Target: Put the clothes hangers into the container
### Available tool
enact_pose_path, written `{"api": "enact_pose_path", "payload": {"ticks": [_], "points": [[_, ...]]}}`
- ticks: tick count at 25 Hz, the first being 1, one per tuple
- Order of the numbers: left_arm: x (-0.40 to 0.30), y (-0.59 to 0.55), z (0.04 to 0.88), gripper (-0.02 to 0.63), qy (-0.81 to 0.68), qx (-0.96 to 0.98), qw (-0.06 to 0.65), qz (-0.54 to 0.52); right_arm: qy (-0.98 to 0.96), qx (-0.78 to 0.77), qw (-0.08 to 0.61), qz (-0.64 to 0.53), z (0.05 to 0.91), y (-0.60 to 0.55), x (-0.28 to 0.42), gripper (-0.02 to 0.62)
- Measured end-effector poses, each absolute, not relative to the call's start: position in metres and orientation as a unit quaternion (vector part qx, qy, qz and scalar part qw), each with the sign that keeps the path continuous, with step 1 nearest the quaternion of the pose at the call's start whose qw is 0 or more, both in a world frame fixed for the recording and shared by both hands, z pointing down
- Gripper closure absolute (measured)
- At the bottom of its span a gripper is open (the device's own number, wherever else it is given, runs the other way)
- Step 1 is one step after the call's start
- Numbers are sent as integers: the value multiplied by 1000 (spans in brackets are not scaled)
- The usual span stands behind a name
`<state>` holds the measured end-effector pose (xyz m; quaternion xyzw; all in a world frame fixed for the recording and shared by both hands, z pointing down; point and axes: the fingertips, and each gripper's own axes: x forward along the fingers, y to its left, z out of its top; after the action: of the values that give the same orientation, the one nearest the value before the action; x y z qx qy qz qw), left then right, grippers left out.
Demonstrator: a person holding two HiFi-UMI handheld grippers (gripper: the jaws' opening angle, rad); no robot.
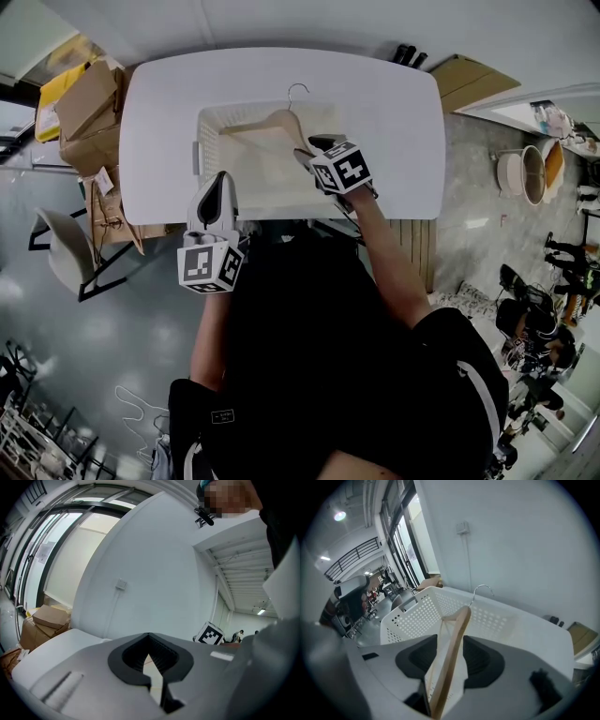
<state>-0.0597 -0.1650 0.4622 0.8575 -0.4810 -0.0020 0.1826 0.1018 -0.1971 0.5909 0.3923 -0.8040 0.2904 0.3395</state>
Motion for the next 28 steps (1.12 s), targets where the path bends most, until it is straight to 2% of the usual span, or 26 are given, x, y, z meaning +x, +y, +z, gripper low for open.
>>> {"api": "enact_pose_path", "payload": {"ticks": [18,23,28], "points": [[-50,-154,458,603,-465,866,180,-9,-802,421,320,276,564,-182,114,417],[-48,-153,458,603,-464,867,181,-9,-803,442,300,263,551,-183,119,516],[-48,-149,458,603,-463,867,183,-6,-801,458,277,268,542,-182,122,556]]}}
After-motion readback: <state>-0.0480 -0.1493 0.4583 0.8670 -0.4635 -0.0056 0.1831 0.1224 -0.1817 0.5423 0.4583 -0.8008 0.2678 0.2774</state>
